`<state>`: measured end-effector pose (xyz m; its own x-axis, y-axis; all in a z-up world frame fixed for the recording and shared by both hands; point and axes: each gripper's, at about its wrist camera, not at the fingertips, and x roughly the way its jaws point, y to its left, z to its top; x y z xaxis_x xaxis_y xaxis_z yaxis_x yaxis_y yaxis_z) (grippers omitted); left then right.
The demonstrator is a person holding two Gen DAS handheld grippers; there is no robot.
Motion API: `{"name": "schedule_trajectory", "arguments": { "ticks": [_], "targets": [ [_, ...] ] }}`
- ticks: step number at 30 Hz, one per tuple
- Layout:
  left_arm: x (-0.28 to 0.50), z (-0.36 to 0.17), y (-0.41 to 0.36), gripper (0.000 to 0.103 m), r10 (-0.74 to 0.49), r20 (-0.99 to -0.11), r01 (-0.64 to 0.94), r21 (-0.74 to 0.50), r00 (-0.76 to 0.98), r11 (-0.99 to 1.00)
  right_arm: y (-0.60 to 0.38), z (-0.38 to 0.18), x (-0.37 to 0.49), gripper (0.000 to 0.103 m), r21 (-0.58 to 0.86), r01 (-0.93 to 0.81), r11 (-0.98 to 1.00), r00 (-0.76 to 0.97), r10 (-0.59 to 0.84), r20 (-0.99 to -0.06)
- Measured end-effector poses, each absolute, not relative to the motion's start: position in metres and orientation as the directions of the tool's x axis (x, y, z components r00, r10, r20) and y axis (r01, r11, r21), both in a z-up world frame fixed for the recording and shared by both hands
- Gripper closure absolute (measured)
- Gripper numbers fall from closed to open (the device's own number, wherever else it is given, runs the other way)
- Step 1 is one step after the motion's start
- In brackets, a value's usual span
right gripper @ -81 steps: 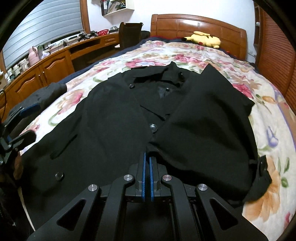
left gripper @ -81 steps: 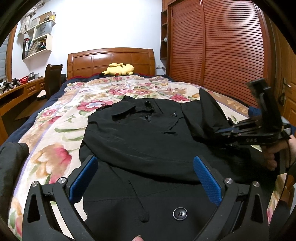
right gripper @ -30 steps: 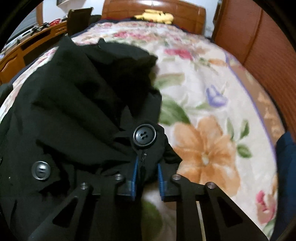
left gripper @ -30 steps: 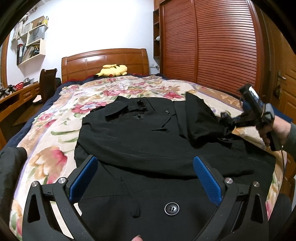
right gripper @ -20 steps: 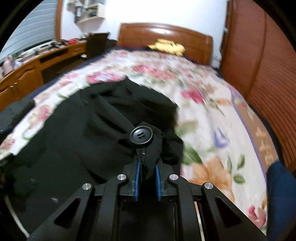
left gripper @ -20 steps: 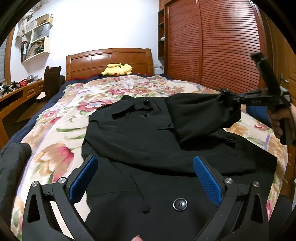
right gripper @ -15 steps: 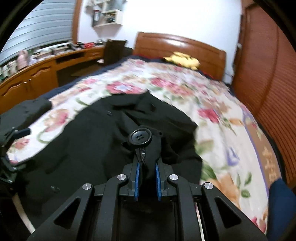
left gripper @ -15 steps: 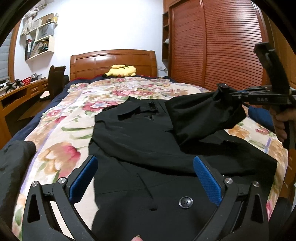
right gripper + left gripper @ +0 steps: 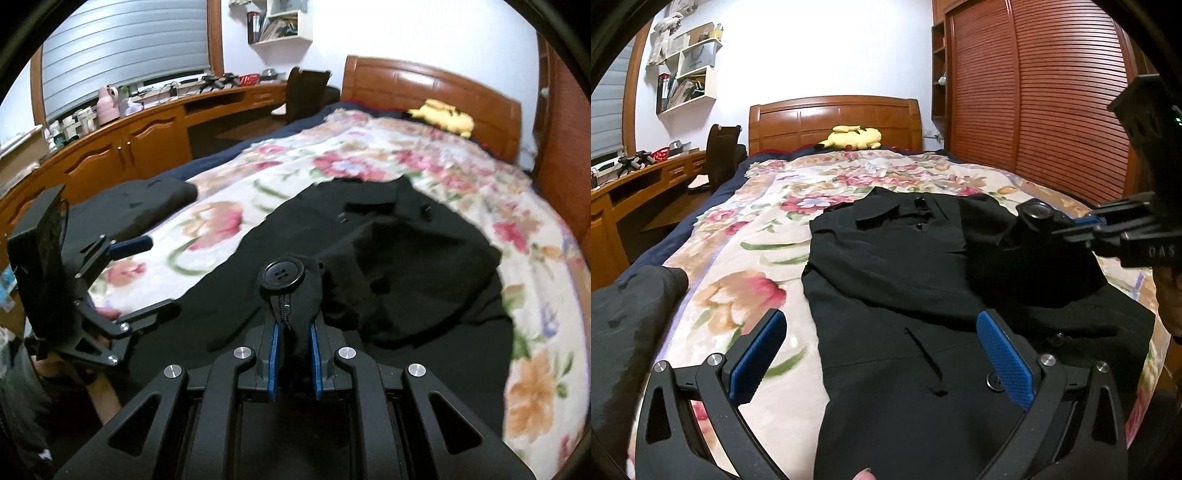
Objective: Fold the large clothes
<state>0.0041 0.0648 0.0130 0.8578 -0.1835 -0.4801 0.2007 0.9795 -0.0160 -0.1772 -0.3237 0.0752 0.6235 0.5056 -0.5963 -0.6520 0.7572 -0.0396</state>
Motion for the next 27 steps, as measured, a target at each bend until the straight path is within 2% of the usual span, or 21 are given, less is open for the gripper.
{"name": "schedule_trajectory", "arguments": {
  "ticks": [4, 8, 9, 17, 27],
  "targets": [
    [0.005, 0.012, 0.065, 0.0, -0.182, -0.482, 0.2, -0.014, 0.857, 0.98, -0.318, 0.084, -0.19, 0.076, -0.082, -0.652, 0.754, 0.646, 0.496, -0.58],
    [0.004, 0.012, 0.066, 0.0, -0.183, -0.482, 0.2, -0.017, 0.857, 0.98, -0.324, 0.089, -0.185, 0.049, -0.056, -0.656, 0.752, 0.646, 0.522, -0.556],
    [0.005, 0.012, 0.066, 0.0, -0.183, -0.482, 0.2, -0.015, 0.857, 0.98, -0.326, 0.088, -0.187, 0.046, -0.05, -0.658, 0.751, 0.646, 0.528, -0.551],
    [0.007, 0.009, 0.058, 0.0, -0.187, -0.488, 0.217, 0.004, 0.853, 0.976, -0.349, 0.081, -0.197, 0.046, -0.066, -0.592, 0.803, 0.707, 0.478, -0.522],
    [0.011, -0.002, 0.046, 0.0, -0.175, -0.532, 0.228, 0.037, 0.829, 0.973, -0.385, 0.03, -0.181, 0.046, -0.098, -0.438, 0.894, 0.758, 0.308, -0.575]
  ]
}}
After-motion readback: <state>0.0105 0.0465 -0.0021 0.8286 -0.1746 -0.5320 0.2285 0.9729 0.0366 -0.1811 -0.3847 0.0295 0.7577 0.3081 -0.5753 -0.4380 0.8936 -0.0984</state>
